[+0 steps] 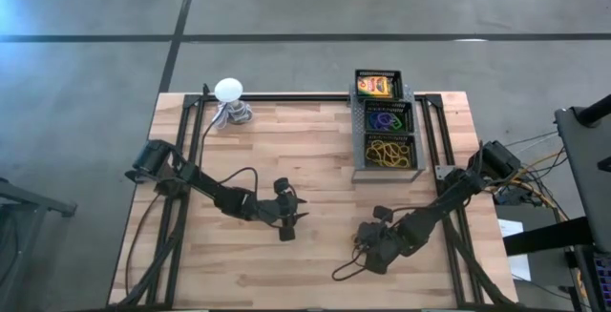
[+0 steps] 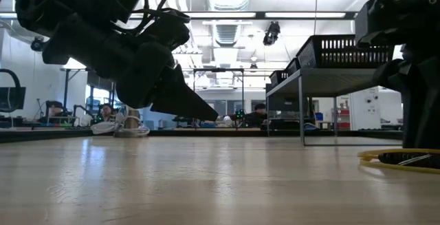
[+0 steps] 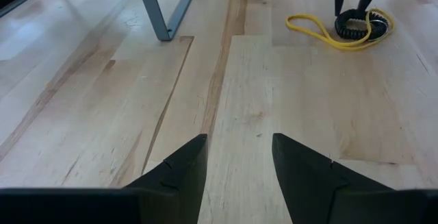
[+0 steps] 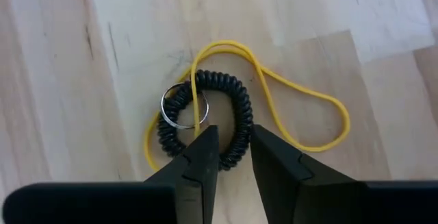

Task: Pick & Place Office Desk Supplies
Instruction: Put the black spring keychain into the middle black bin on the shelf

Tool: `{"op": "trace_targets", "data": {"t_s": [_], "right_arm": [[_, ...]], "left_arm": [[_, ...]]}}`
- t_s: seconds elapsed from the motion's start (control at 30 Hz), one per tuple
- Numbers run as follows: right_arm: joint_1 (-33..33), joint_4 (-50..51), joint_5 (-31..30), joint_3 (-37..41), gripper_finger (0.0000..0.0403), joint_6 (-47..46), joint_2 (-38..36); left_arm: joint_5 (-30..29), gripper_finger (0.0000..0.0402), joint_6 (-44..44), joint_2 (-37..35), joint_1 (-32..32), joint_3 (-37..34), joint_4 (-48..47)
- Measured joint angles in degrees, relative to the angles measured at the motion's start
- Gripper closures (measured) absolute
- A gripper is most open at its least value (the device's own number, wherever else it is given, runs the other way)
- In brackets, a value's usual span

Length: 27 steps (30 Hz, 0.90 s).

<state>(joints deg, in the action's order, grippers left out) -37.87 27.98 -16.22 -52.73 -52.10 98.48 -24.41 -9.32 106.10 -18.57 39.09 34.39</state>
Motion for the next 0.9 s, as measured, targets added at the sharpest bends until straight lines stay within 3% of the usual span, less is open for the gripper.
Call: {"op": "trace_targets", "data": {"t_s": [0.47, 0.57, 0.7, 0.9], "right_arm": [[0.00, -0.95, -0.21, 3.30, 0.0285, -3.34, -0.17], [-0.02, -1.00, -0.40, 3.98, 0.0310, -1.75, -0.24], [-0.07, -0.44, -2.00, 4.14, 0.0375, 0.78, -0.27], [-0.67, 7.69, -9.73, -0.48, 0.0383, 2.26, -1.00]], "left_arm": [[0.01, 0.0233, 0.00, 0.00, 0.00, 0.00, -0.02], [-0.02, 0.0233, 0.00, 0.00, 0.02, 0.00, -0.02], [-0.02, 0.0233, 0.00, 0.00, 0.02, 0.00, -0.02], [-0.02, 0.0233, 0.00, 0.00, 0.02, 0.00, -0.02]]}}
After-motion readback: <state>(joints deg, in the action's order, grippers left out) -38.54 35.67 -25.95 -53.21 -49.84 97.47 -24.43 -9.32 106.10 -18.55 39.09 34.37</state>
